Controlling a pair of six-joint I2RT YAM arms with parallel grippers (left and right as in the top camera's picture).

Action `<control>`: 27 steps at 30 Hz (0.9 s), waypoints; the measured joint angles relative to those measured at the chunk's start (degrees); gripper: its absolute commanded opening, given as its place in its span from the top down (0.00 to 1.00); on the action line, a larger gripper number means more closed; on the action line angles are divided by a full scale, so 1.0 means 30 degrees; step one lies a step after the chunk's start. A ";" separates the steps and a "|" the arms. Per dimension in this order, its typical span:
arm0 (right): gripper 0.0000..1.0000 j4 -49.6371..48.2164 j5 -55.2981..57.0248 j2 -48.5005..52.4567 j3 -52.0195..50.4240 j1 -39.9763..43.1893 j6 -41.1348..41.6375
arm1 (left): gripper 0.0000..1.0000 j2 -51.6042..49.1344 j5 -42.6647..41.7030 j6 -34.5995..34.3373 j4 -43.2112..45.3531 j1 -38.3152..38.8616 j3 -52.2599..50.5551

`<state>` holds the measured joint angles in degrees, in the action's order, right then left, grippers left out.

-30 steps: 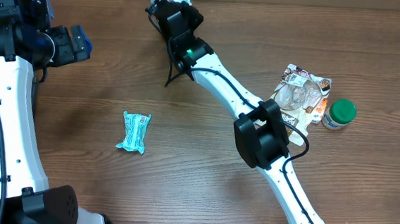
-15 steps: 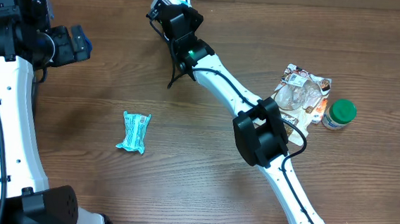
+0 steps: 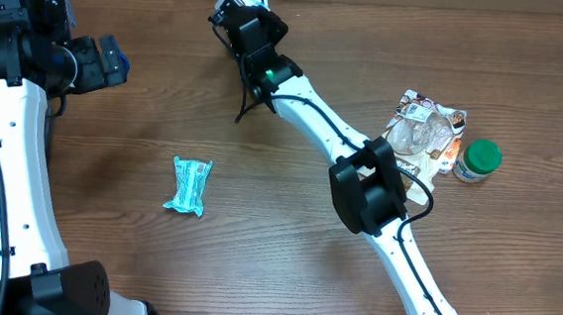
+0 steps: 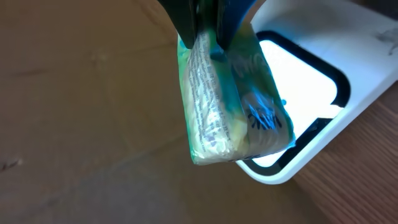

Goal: Scan the item barcode
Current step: 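Hold the Kleenex pack barcode in front of the scanner, then carry the Kleenex pack right and drop it on the snack bag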

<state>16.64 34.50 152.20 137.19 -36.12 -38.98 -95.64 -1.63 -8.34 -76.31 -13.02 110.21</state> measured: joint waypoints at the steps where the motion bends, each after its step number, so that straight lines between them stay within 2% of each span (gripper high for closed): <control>1: 0.96 0.0510 -0.0124 -0.0211 0.0000 0.0000 0.0393 | 0.00 0.0000 0.0000 0.0000 0.0000 0.0000 0.0000; 10: 0.96 0.7461 -0.3504 -0.5144 -0.0015 0.0066 0.5253 | 0.00 0.0000 0.0000 0.0000 0.0000 0.0000 0.0000; 18: 0.96 1.7668 -0.8626 -1.0251 0.0109 0.1180 1.1803 | 0.00 0.0000 0.0000 0.0000 0.0007 0.0000 0.0000; 27: 0.96 2.6039 -0.9581 -1.1606 0.0058 0.4801 1.8090 | 0.00 0.0000 0.0007 0.0000 0.0000 0.0000 0.0000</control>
<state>94.76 5.76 117.38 137.36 -21.71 15.29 -95.64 -1.61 -8.34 -76.31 -13.02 110.21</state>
